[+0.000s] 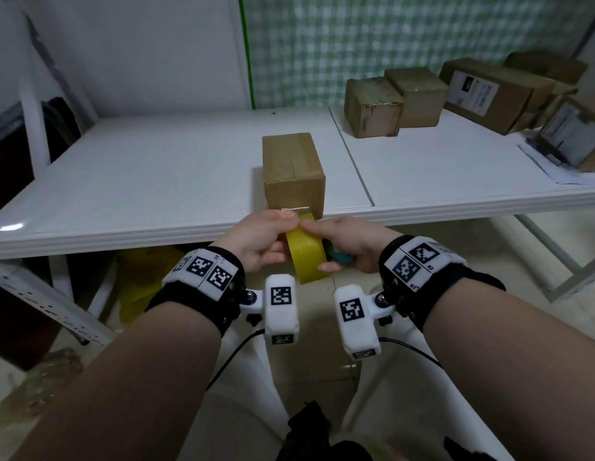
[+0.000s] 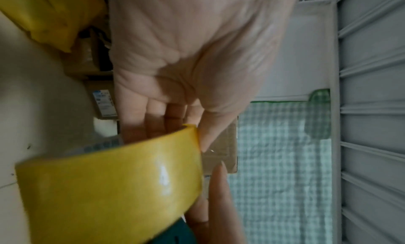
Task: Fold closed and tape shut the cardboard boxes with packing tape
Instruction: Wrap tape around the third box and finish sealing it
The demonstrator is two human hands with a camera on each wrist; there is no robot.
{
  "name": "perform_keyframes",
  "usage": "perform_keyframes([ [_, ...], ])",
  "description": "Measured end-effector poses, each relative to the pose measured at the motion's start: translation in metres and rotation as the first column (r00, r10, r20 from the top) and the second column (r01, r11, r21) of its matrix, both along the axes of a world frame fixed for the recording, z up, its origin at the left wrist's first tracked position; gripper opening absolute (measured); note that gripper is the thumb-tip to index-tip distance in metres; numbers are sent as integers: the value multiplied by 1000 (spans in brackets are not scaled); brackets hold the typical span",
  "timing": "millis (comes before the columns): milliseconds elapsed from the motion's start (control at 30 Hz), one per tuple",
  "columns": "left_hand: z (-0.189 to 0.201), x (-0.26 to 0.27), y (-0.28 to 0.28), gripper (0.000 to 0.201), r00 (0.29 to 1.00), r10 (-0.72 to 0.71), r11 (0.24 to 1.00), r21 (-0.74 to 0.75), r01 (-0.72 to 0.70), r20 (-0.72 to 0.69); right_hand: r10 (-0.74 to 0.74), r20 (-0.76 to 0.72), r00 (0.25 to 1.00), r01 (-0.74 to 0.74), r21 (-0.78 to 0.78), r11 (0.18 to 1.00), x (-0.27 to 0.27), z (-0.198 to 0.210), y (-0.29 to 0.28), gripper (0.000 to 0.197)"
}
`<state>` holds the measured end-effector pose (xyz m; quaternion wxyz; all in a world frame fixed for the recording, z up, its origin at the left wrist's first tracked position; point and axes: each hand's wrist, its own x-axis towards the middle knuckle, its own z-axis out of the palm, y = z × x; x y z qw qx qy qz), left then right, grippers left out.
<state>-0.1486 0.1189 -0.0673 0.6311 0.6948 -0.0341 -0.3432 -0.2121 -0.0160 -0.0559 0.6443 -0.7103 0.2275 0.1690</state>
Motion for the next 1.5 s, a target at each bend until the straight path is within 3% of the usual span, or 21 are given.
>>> perform_keyframes([
  [233,-2,0,-7,24,985,167,983,-71,-169,-44,-57,53,997,61,-69,996,-8,8,-24,59],
  [400,-3,2,-9,10,967,229,965,-106,-241,-111,-139,102,985,153,-149,977,-7,3,-26,60],
  [500,-3,3,-10,7,967,234,965,-99,-244,-103,-207,63,976,208,-19,978,-5,3,-27,46],
  [633,-5,6,-9,17,968,234,966,-89,-242,-93,-250,-59,966,257,279,925,-3,8,-30,19],
  [733,-7,7,-9,18,967,237,965,-92,-245,-94,-245,5,970,222,402,888,-1,9,-32,26],
  [933,-10,9,-8,15,967,226,965,-108,-239,-116,-134,223,966,85,218,972,9,15,-27,27],
  [1033,-11,12,-7,8,965,230,963,-116,-245,-126,27,284,958,18,-155,988,17,16,-22,29],
  [1100,-13,14,-6,10,963,240,960,-117,-254,-120,196,316,928,-15,-495,869,23,15,-19,27],
  [1200,-15,15,-7,16,964,239,960,-124,-252,-115,394,280,875,6,-822,570,33,18,-13,28],
  [1300,-16,15,-8,22,968,229,960,-138,-242,-104,484,235,843,28,-918,397,41,22,-6,28],
  [1500,-16,17,-5,15,972,209,966,-133,-222,-104,682,-25,731,-77,-996,46,51,27,4,31],
])
